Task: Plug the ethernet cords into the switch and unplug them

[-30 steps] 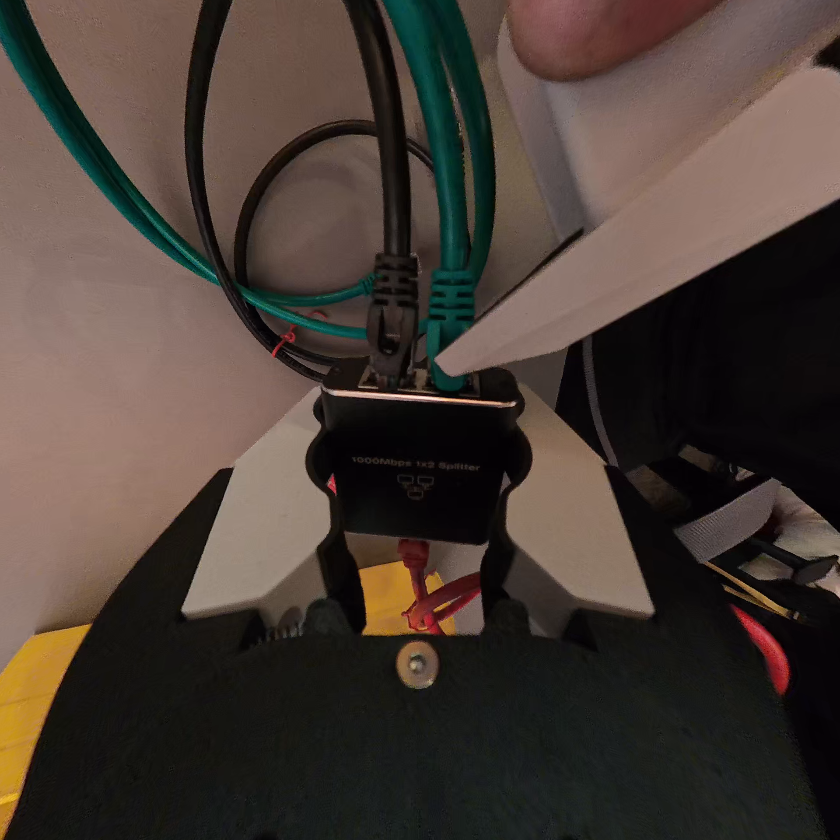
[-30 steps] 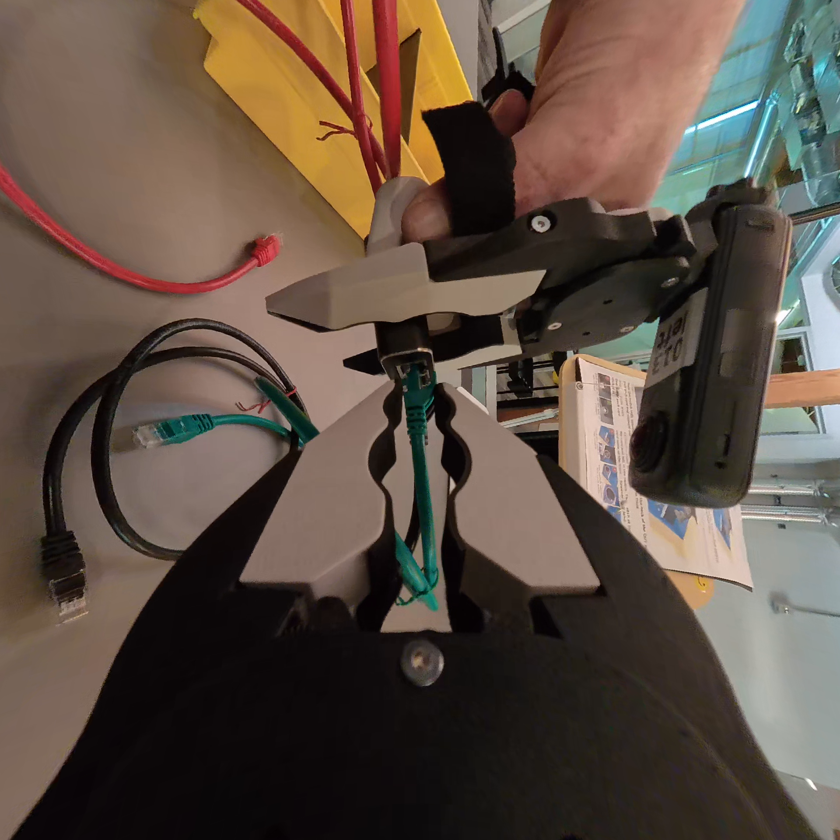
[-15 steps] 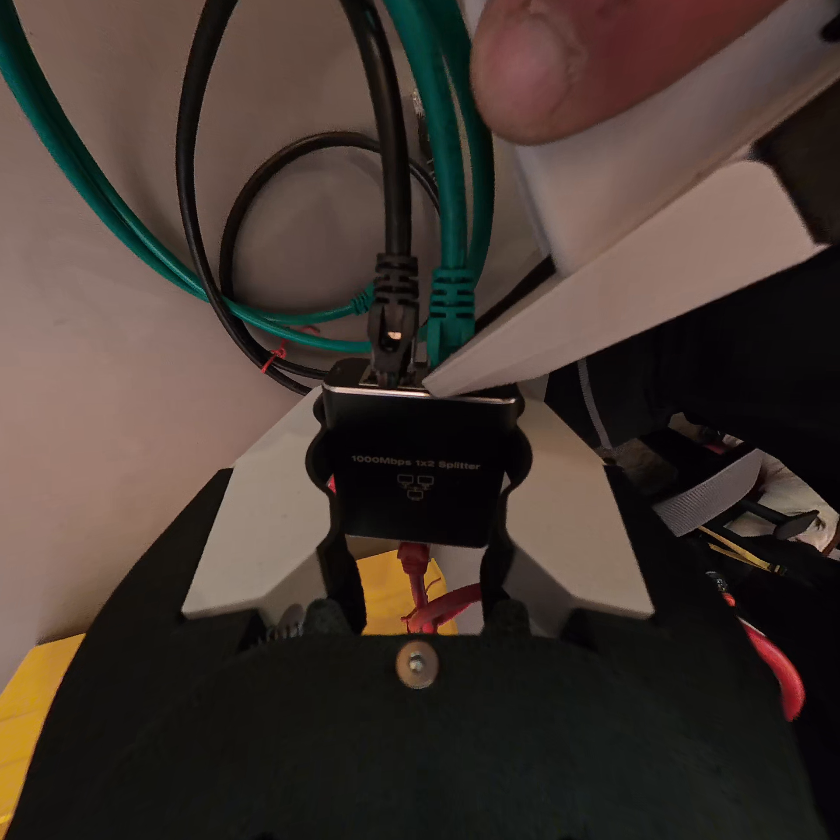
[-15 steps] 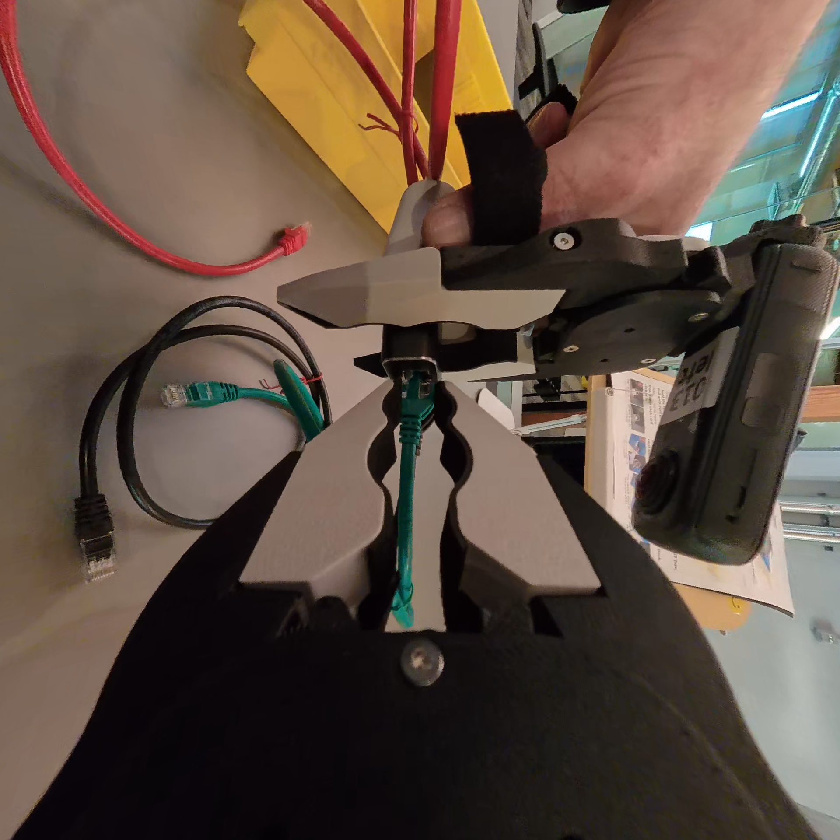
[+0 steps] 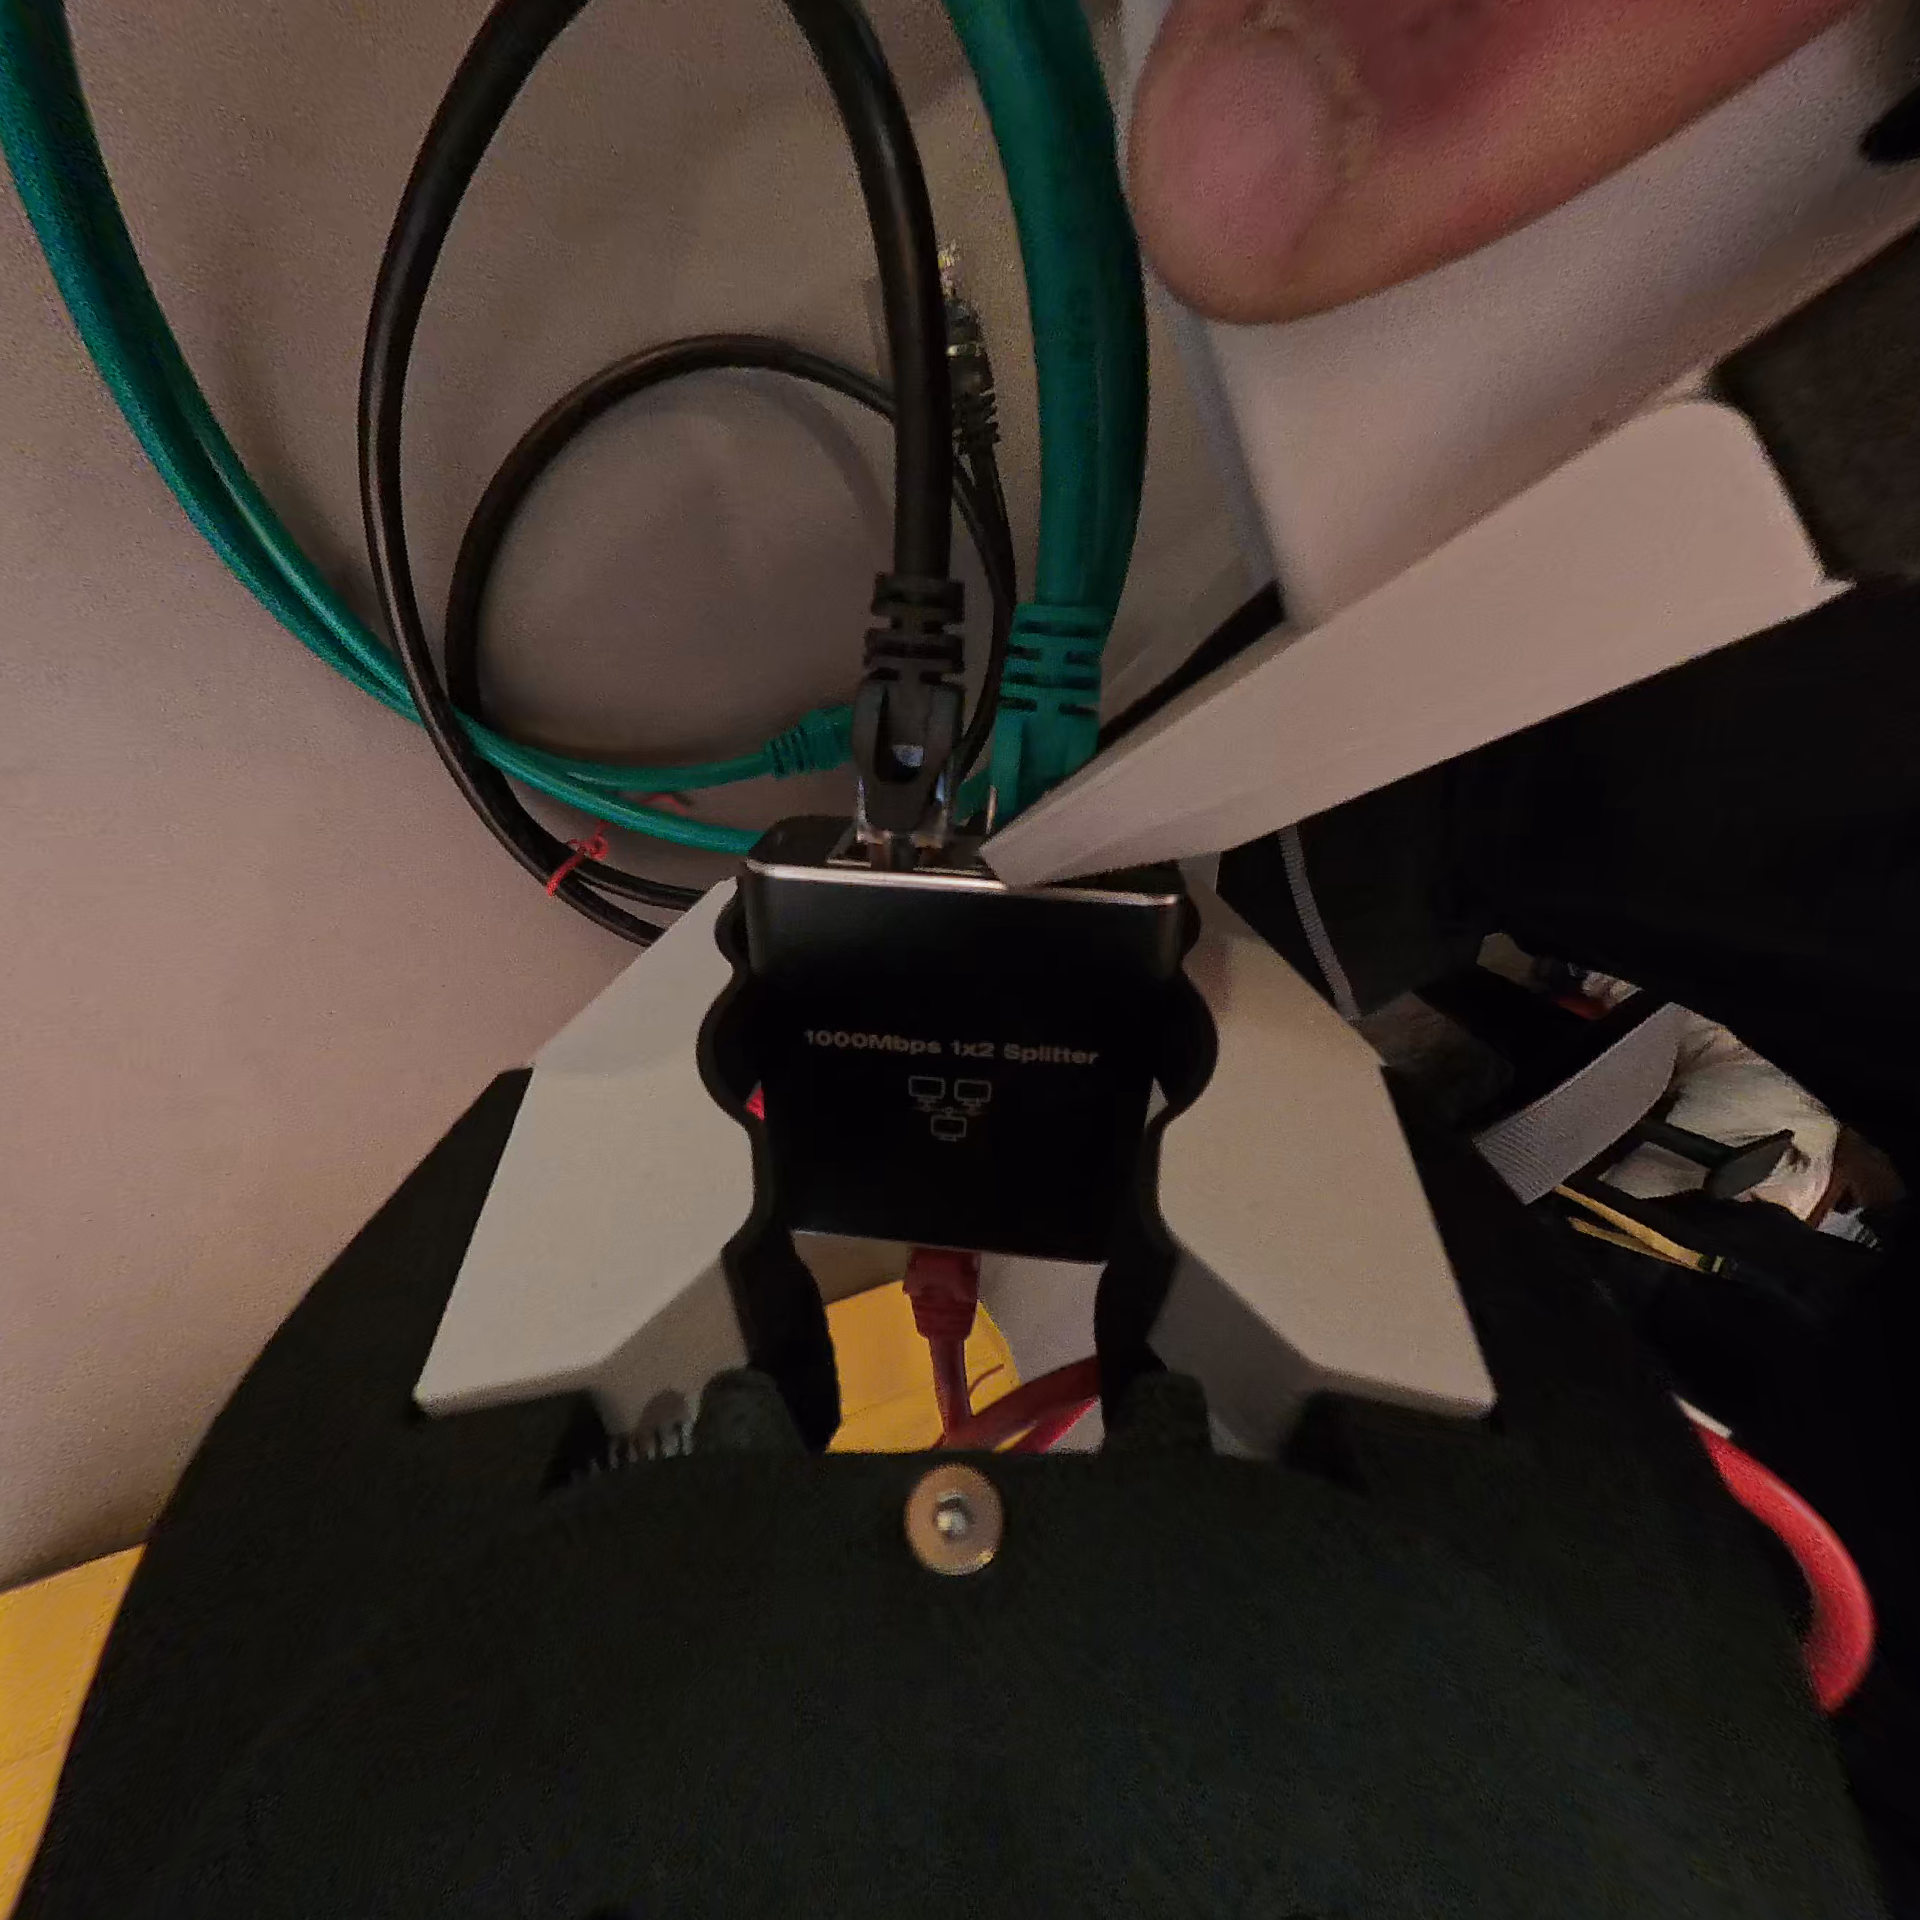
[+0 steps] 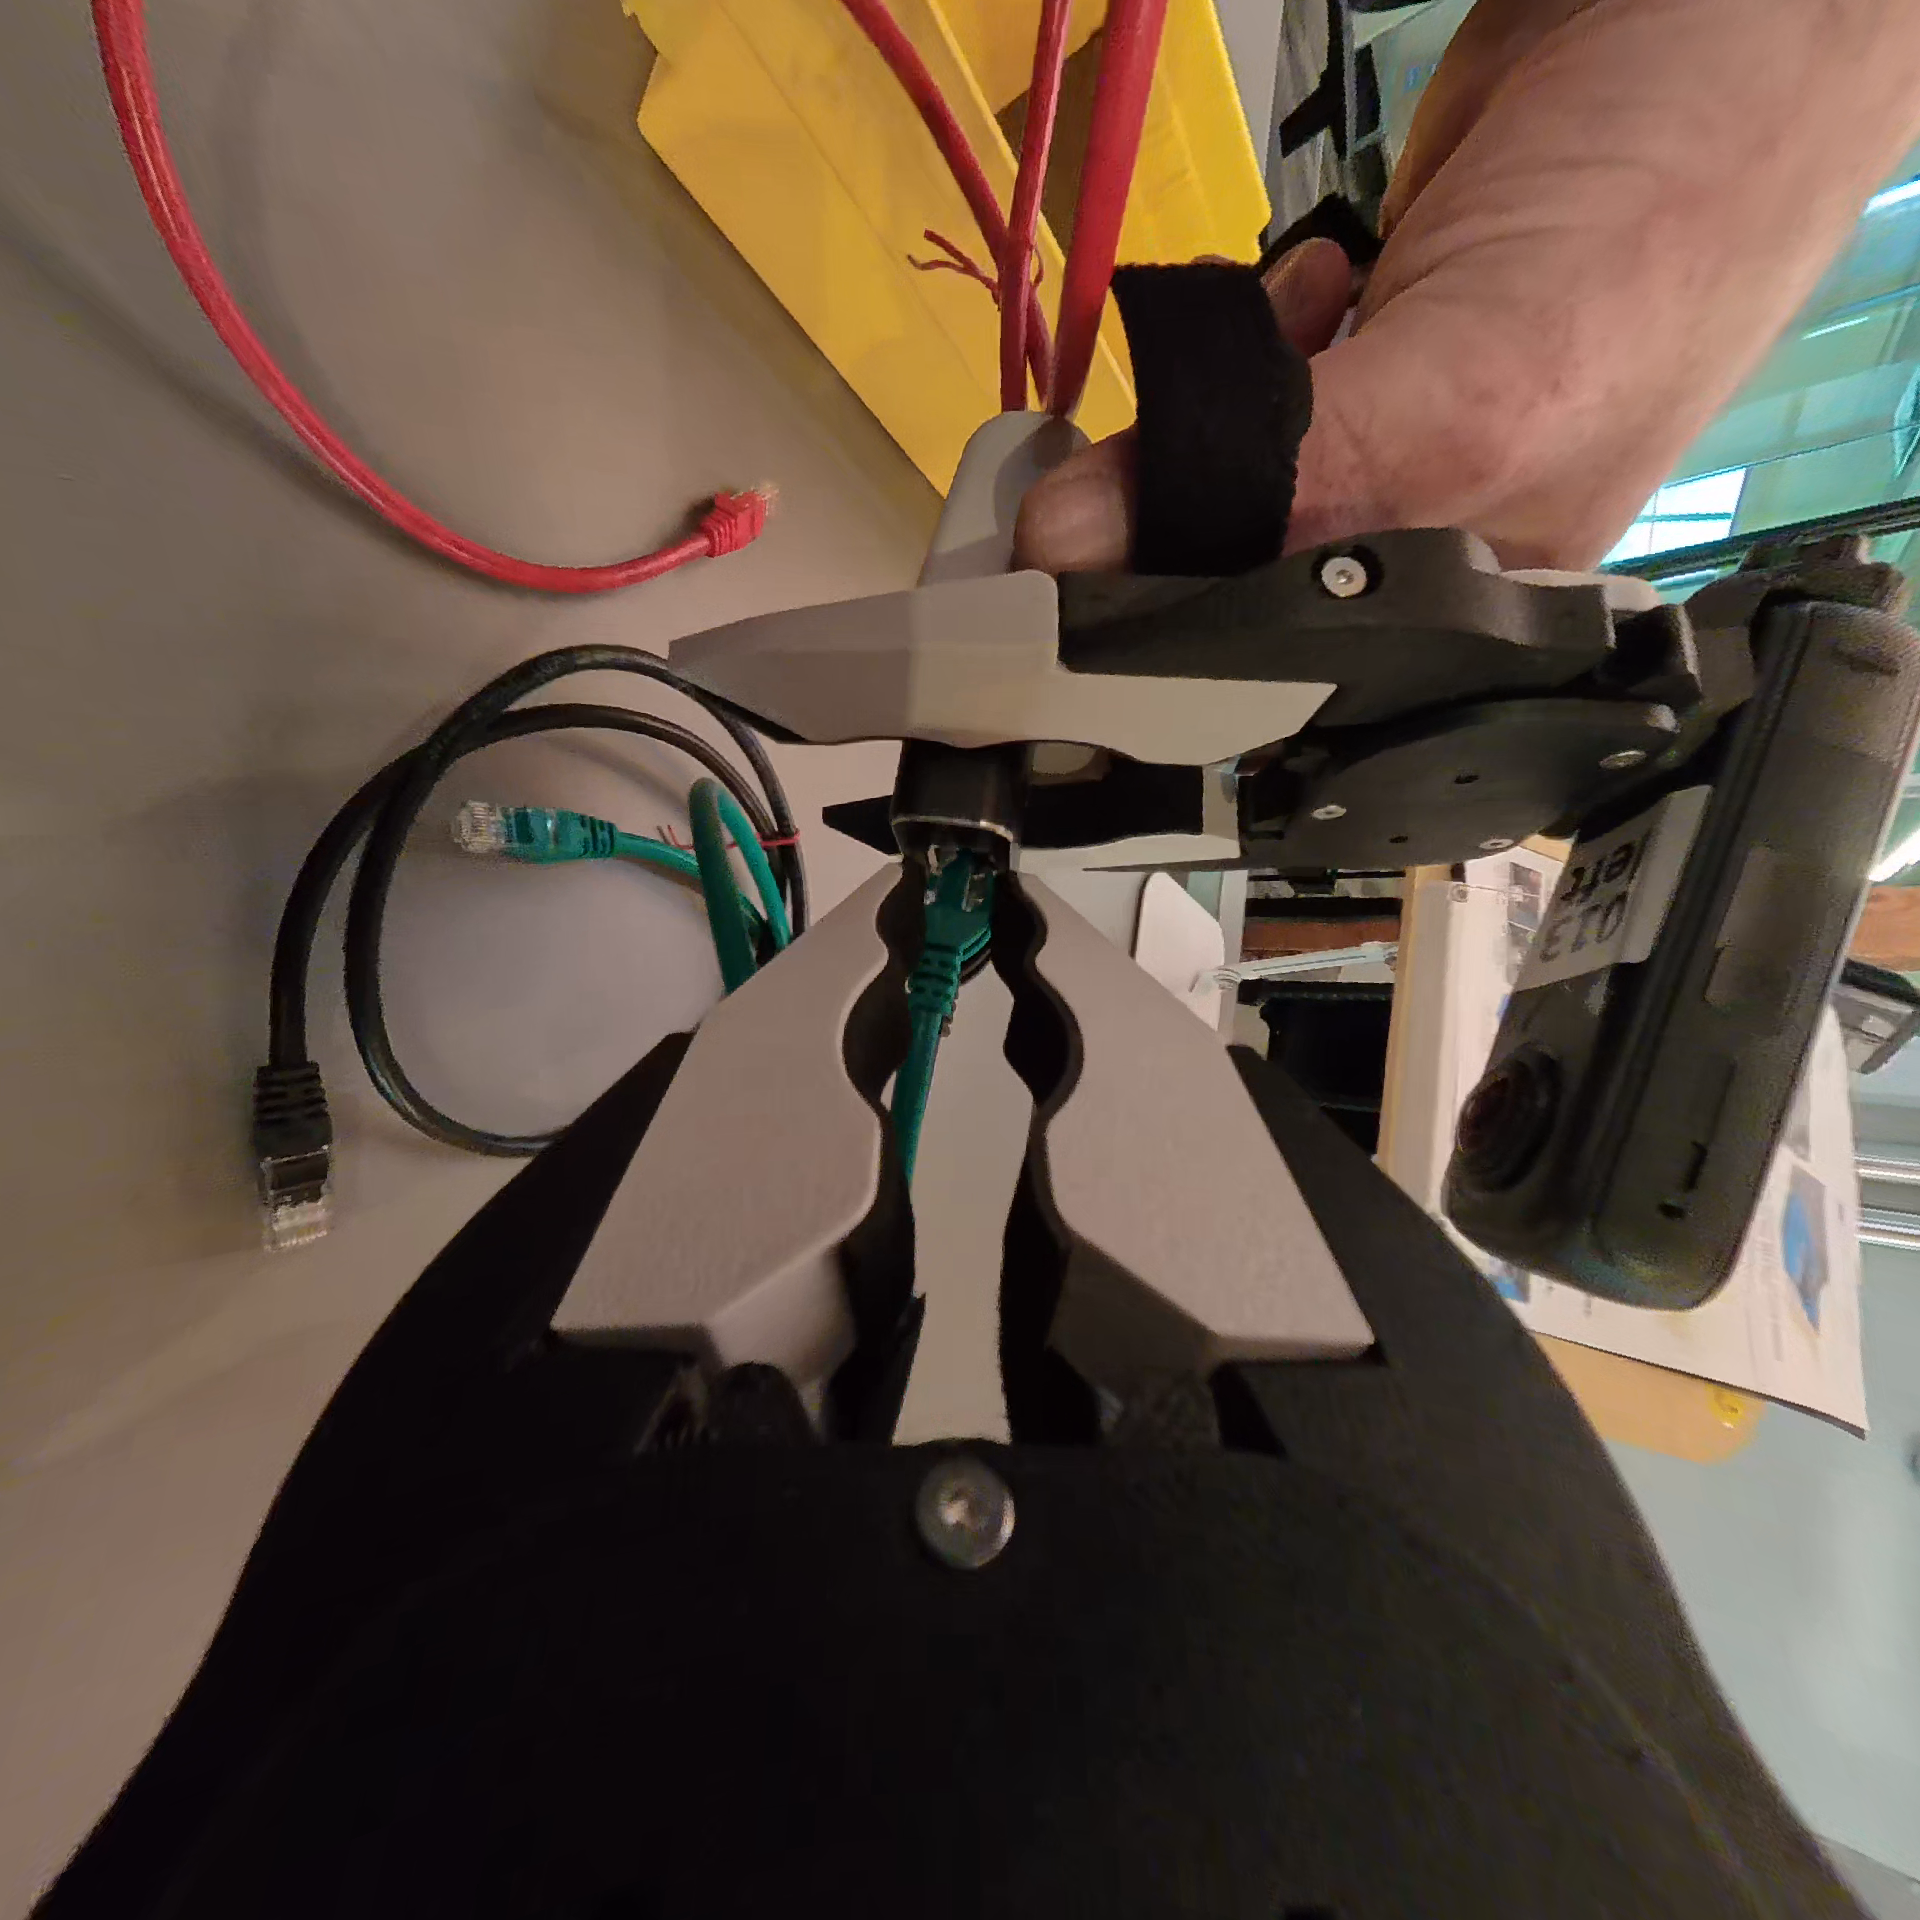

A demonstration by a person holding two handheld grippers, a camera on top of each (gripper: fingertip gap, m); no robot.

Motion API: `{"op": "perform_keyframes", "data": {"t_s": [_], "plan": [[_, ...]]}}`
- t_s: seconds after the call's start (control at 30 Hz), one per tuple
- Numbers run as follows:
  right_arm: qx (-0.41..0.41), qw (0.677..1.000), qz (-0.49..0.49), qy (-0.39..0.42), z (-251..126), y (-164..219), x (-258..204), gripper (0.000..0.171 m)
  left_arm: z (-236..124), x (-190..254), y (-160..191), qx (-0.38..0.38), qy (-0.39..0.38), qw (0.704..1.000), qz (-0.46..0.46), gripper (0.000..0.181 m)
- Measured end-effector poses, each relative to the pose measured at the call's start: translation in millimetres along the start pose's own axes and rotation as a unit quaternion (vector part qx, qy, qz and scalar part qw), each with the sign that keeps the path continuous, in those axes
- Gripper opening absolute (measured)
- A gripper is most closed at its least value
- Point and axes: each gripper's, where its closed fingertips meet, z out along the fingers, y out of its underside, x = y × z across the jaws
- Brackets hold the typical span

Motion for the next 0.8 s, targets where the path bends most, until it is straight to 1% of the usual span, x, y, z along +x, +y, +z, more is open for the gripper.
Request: {"op": "perform_keyframes", "data": {"t_s": [0.07, 0.13, 0.2, 0.27, 0.33, 0.47, 0.53, 0.6, 0.7, 0.77, 0.8], "plan": [[-0.004, 1.0, 0.007, -0.001, 3.8, 2.7, -1.8, 0.011, 3.5, -4.0, 0.9, 0.004, -0.006, 1.0, -0.016, 0.074], [0.002, 1.0, 0.017, -0.004, 4.1, 1.7, -1.7, 0.011, 4.3, -2.1, 0.4, 0.021, 0.008, 1.0, -0.019, 0.074], [0.011, 1.0, 0.027, -0.004, 2.7, 1.5, 0.0, 0.011, 2.8, -0.1, -2.6, 0.047, 0.015, 0.999, -0.023, 0.074], [0.013, 0.999, 0.031, -0.005, 1.4, 4.0, 1.4, 0.011, -0.1, 0.1, -10.0, 0.091, 0.027, 0.995, -0.036, 0.075], [0.011, 1.0, 0.026, -0.013, 1.3, 3.4, -1.8, 0.011, 3.0, 1.8, -10.6, 0.101, 0.035, 0.994, -0.03, 0.074], [0.029, 0.998, 0.047, -0.029, 0.3, 3.1, -5.8, 0.011, 8.6, 1.1, -10.5, 0.097, 0.022, 0.995, -0.032, 0.074], [0.064, 0.994, 0.079, -0.047, -6.5, -1.8, -5.1, 0.011, 7.4, 7.9, -11.9, 0.094, 0.017, 0.995, -0.015, 0.075], [0.076, 0.991, 0.093, -0.06, -10.3, -4.3, -6.1, 0.011, 7.2, 10.3, -12.4, 0.086, 0.009, 0.996, -0.003, 0.075], [0.046, 0.996, 0.057, -0.052, -11.2, -5.0, -5.6, 0.01, 6.1, 12.4, -12.0, 0.084, 0.017, 0.996, 0.002, 0.075], [0.014, 0.999, 0.018, -0.029, -10.0, -4.2, -1.2, 0.011, 3.2, 11.5, -11.9, 0.088, 0.023, 0.996, -0.004, 0.075], [0.011, 1.0, 0.012, -0.019, -9.6, -5.7, 1.0, 0.011, 0.6, 12.2, -10.3, 0.085, 0.025, 0.996, -0.005, 0.074]]}}
